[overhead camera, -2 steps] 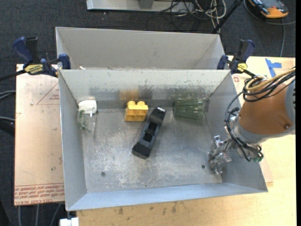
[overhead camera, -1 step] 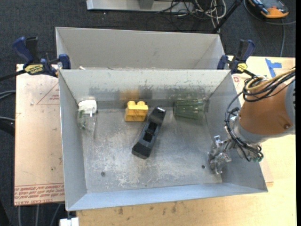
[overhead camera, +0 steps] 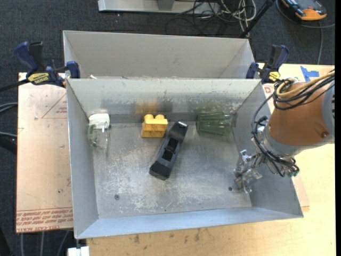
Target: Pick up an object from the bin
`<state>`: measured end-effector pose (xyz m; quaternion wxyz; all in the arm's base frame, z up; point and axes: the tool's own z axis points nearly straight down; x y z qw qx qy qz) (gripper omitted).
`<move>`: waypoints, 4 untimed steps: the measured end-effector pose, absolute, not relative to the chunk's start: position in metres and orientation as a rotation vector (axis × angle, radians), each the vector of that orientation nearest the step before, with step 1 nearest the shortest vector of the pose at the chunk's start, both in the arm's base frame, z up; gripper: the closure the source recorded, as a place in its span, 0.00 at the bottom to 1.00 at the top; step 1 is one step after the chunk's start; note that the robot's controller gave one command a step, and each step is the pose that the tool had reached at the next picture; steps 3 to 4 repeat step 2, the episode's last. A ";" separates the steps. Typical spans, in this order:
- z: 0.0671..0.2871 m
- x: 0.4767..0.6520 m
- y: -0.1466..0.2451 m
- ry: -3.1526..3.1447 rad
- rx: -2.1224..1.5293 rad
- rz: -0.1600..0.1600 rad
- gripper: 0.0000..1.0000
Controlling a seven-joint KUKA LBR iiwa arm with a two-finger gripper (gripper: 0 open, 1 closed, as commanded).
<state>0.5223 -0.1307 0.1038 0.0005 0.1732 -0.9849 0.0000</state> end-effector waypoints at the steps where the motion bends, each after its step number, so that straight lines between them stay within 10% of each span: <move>1: 0.172 0.588 -0.120 -3.058 0.729 -0.002 1.00; 2: 0.218 0.547 -0.087 -2.936 1.121 -0.002 1.00; 4: 0.218 0.547 -0.087 -2.936 1.121 -0.002 1.00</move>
Offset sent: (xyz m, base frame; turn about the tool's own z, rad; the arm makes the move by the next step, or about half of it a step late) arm 0.0238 0.0433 0.1141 -0.3845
